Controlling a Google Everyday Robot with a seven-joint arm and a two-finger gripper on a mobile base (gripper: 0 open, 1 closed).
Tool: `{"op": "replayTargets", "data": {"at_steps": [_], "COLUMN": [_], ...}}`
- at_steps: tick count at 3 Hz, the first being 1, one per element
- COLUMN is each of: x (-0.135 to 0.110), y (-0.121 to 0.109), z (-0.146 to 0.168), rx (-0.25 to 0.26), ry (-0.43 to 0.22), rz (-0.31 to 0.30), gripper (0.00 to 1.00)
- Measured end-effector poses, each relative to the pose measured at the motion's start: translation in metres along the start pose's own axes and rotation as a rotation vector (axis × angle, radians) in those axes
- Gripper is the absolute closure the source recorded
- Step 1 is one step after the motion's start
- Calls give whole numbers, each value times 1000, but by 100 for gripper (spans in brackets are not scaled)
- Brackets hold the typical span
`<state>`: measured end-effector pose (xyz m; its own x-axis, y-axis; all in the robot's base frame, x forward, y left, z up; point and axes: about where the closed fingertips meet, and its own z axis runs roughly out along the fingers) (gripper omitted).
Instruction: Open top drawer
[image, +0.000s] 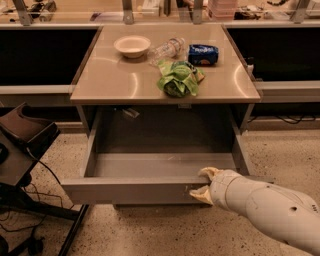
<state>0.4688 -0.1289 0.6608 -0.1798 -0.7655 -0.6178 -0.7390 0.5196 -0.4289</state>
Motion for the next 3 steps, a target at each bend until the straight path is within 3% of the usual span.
{"op": "replayTargets", "data": {"at_steps": [3], "x": [3], "y": [9], "z": [-4], "rx": [4], "ry": [1], "rz": [1], "gripper": [100]}}
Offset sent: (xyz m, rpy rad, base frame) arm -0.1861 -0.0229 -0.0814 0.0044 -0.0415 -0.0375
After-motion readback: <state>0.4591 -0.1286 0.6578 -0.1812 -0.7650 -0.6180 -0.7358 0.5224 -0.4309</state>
